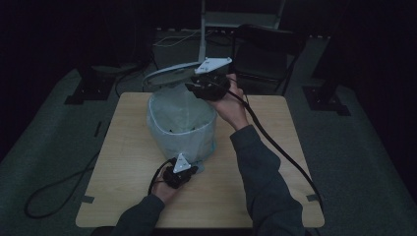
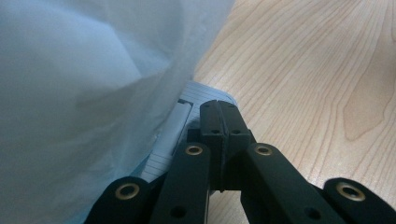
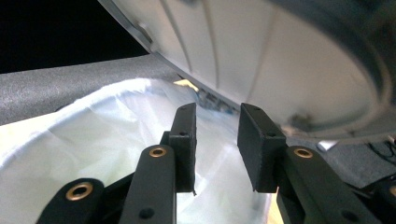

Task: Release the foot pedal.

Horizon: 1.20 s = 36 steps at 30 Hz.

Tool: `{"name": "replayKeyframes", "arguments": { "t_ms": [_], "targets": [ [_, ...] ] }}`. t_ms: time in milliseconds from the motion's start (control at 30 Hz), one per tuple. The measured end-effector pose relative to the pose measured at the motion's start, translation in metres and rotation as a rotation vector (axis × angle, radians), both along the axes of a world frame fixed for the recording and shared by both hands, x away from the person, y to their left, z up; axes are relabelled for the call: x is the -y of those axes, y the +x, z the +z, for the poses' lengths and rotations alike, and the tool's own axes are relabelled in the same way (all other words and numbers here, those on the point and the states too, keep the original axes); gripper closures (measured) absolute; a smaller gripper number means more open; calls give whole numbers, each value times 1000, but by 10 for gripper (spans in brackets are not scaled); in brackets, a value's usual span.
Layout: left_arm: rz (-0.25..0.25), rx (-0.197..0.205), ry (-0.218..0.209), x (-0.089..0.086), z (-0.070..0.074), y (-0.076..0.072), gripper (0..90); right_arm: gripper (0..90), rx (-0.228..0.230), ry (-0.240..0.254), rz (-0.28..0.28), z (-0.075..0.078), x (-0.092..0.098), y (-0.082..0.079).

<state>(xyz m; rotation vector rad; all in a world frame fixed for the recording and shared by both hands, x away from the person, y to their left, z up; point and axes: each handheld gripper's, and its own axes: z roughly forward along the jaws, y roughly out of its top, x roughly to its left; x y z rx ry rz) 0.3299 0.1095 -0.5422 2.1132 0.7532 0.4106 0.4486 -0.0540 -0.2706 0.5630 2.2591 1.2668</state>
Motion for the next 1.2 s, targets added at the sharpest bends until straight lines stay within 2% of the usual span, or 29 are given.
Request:
{"name": "replayKeyframes", "arguments": {
  "t_ms": [133,567,700,967,1200],
  "targets": [
    [0,0,0,0,0,0,900,663,-12,21,-11,-4,9,1],
    [0,0,2,0,0,0,900,627,7,44,-49,-15,33,-5],
    [0,0,1,0,0,0,900,619,4,69,-75,-22,43,-4],
    [0,-3,0,0,0,0,900,590,3,59,-117,-37,57,-5],
    [0,-2,-1,0,0,0,900,581,-32,71,-152,-55,71,-1]
  ]
}}
